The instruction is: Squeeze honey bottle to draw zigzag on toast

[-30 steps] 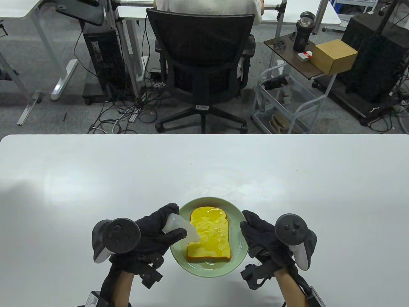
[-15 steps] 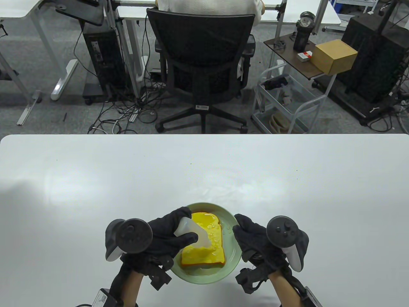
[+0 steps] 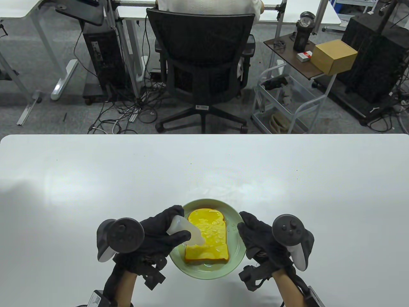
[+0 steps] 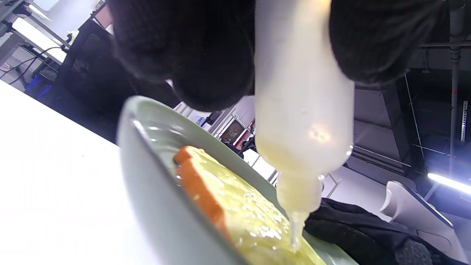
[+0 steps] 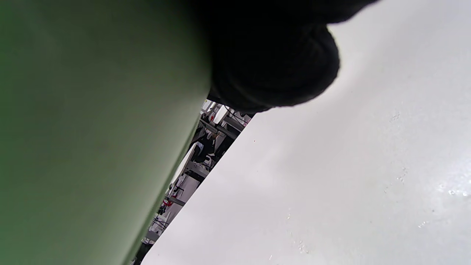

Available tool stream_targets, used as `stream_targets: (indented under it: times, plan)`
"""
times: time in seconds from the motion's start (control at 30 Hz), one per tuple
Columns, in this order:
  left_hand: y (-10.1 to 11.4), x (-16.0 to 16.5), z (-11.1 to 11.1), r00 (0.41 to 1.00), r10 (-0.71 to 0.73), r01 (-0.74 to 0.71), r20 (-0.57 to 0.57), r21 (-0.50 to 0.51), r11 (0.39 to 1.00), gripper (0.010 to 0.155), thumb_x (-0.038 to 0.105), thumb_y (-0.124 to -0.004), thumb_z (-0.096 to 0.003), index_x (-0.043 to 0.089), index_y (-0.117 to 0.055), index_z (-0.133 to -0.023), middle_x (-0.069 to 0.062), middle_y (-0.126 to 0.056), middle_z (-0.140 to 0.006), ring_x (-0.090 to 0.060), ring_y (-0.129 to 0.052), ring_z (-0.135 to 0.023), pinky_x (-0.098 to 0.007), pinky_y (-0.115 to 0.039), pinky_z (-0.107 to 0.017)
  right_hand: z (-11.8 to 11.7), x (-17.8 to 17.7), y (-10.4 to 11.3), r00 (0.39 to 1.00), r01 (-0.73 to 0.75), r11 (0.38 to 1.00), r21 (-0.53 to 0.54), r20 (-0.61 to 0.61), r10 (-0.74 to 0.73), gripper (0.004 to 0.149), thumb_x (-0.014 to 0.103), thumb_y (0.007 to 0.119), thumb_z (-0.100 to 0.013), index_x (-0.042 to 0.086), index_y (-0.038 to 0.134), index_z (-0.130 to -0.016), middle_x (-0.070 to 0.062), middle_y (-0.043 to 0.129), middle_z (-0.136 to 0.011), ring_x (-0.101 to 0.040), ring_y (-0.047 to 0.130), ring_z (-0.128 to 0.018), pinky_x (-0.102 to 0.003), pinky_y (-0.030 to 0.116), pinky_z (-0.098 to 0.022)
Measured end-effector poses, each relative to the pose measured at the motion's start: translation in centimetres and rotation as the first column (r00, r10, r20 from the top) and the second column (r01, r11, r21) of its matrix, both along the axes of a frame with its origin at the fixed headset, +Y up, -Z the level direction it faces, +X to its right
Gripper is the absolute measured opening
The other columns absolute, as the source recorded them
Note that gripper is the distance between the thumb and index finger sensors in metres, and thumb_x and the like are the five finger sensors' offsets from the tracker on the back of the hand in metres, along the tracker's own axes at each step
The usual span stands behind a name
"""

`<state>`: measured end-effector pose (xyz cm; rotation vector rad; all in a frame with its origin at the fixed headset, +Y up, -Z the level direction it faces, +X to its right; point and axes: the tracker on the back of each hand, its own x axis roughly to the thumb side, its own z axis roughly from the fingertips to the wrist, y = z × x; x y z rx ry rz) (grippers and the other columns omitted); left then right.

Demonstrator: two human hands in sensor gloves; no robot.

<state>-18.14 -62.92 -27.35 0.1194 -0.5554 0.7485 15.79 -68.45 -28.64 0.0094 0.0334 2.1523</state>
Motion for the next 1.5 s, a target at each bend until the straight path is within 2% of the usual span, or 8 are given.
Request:
stream_targets:
  times: [0.5,1.17,1.3,1.33,1.37,1.43,1.5]
  plan:
    - [0.4,-2.0,0.2,0.998,-0.014,0.013,-0.053,-0.025,1.0,0.079,0.059,-0.086,-0.0404,0.011,-0.07,-0.101,-0.005,-0.089,-0.078,-0.019,-0.105,-0.048,-0.032,-0.094,-0.034,-0.2,1.0,0.1,0.999,0.027,1.0,-0.012,0.029,-0.027,0.051,0.033,0.077,-0.049,0.008,0.077,-0.093,-0.012,0.101,-0.054,-0.027,0.099,-0.031,-0.029,0.085,-0.016]
    - [-1.0,2.0,-0.1,0.999,-0.049,0.049,0.021,-0.036,0.998,0.078,0.06,-0.084,-0.0424,0.015,-0.067,-0.104,-0.005,-0.089,-0.079,-0.019,-0.105,-0.049,-0.032,-0.094,-0.035,-0.2,-0.1,-0.6,0.999,-0.036,0.999,-0.02,0.004,0.036,0.051,0.034,0.077,-0.049,0.008,0.077,-0.093,-0.012,0.101,-0.054,-0.026,0.099,-0.031,-0.028,0.085,-0.016]
    - [-1.4,2.6,-0.2,0.999,-0.048,0.049,0.026,-0.046,0.998,0.079,0.061,-0.082,-0.0439,0.019,-0.061,-0.108,-0.005,-0.088,-0.08,-0.02,-0.105,-0.05,-0.032,-0.094,-0.035,-0.2,-0.3,-0.8,0.999,-0.041,0.999,-0.026,0.001,0.041,0.052,0.034,0.077,-0.049,0.008,0.076,-0.093,-0.012,0.101,-0.054,-0.026,0.099,-0.031,-0.028,0.085,-0.016]
    - [-1.5,2.7,-0.3,0.998,-0.048,0.049,0.031,-0.051,0.997,0.084,0.066,-0.08,-0.0453,0.021,-0.055,-0.111,-0.006,-0.087,-0.081,-0.02,-0.104,-0.05,-0.032,-0.094,-0.035,-0.2,-0.3,-0.8,0.999,-0.039,0.999,-0.028,0.002,0.039,0.052,0.034,0.077,-0.049,0.008,0.076,-0.093,-0.012,0.101,-0.054,-0.026,0.1,-0.031,-0.028,0.085,-0.016]
    - [-1.6,2.8,-0.3,0.998,-0.048,0.05,0.039,-0.061,0.997,0.083,0.062,-0.08,-0.0458,0.033,-0.042,-0.114,-0.005,-0.087,-0.082,-0.02,-0.104,-0.05,-0.032,-0.094,-0.035,-0.2,-0.3,-0.8,0.999,-0.038,0.999,-0.03,0.001,0.038,0.052,0.034,0.077,-0.049,0.008,0.076,-0.093,-0.012,0.101,-0.054,-0.026,0.1,-0.031,-0.028,0.085,-0.016]
    - [-1.6,2.9,-0.3,0.998,-0.037,0.04,0.051,-0.064,0.997,0.075,0.06,-0.08,-0.047,0.044,-0.044,-0.112,-0.006,-0.087,-0.082,-0.021,-0.104,-0.05,-0.033,-0.093,-0.035,-0.2,-0.3,-0.8,0.999,-0.035,0.999,-0.031,0.001,0.035,0.051,0.034,0.077,-0.049,0.008,0.076,-0.093,-0.012,0.101,-0.054,-0.026,0.1,-0.031,-0.028,0.085,-0.016]
    - [-1.6,3.0,-0.3,0.997,-0.044,0.048,0.058,-0.067,0.997,0.068,0.06,-0.079,-0.048,0.046,-0.052,-0.109,-0.006,-0.086,-0.085,-0.022,-0.103,-0.052,-0.034,-0.093,-0.037,-0.2,-0.3,-0.8,0.999,-0.034,0.999,-0.03,0.002,0.034,0.052,0.034,0.077,-0.049,0.007,0.076,-0.093,-0.012,0.101,-0.054,-0.026,0.1,-0.031,-0.028,0.085,-0.016]
